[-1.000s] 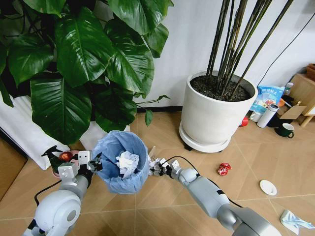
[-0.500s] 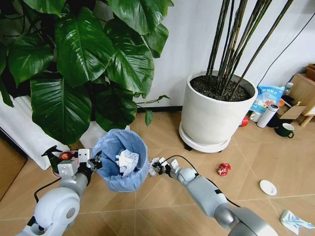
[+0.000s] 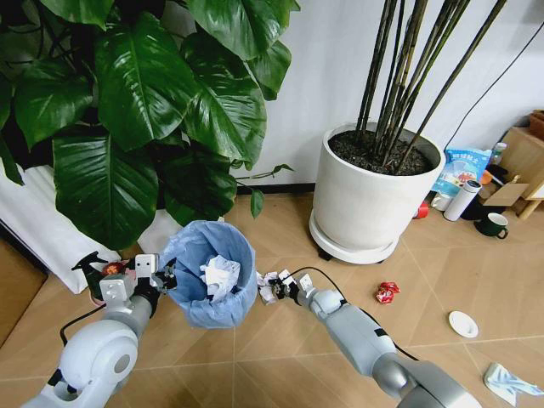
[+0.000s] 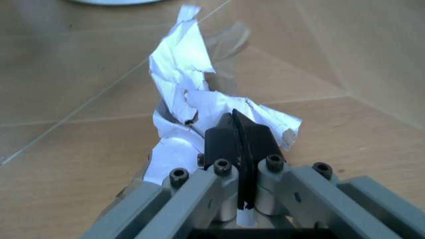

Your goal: Pick up the trash bin and place the garbage on the floor into it.

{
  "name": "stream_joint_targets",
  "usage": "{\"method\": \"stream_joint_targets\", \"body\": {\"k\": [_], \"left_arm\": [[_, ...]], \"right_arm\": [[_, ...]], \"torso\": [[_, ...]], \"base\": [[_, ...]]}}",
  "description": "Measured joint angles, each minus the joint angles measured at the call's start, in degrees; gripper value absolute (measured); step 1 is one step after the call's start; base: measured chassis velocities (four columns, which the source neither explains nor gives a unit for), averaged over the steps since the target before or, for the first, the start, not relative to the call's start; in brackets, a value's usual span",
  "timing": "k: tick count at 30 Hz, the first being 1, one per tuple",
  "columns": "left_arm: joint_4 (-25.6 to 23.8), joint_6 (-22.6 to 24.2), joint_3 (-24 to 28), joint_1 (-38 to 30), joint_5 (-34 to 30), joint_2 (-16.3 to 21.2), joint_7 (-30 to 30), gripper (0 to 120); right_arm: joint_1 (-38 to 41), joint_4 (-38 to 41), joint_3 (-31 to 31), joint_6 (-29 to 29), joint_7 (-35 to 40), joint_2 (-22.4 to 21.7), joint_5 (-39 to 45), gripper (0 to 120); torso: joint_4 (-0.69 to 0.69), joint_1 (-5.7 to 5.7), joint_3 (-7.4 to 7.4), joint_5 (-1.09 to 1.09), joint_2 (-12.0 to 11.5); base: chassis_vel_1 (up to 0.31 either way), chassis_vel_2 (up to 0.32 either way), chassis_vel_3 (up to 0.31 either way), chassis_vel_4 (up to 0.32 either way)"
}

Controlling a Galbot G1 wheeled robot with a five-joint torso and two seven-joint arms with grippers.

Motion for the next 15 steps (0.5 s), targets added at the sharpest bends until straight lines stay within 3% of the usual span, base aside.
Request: {"method": "stream_joint_targets", "body": {"k": [10, 15], "left_arm": [[0.37, -0.01, 0.51, 0.25, 0.52, -0.48, 0.11, 0], [0.70, -0.02, 0.64, 0.53, 1.12, -0.53, 0.24, 0]], "right_arm": [[-4.01, 11.38, 3.32, -0.84, 1.94, -4.70, 1.00, 0], [-8.71, 21.50, 5.76, -2.49, 3.09, -8.75, 3.10, 0]], "torso": [[0.00, 0.00, 0.00, 0.00, 0.00], [0.00, 0.00, 0.00, 0.01, 0.00]], "base": [[0.000, 0.000, 0.000, 0.000], [0.000, 0.000, 0.000, 0.000]]}}
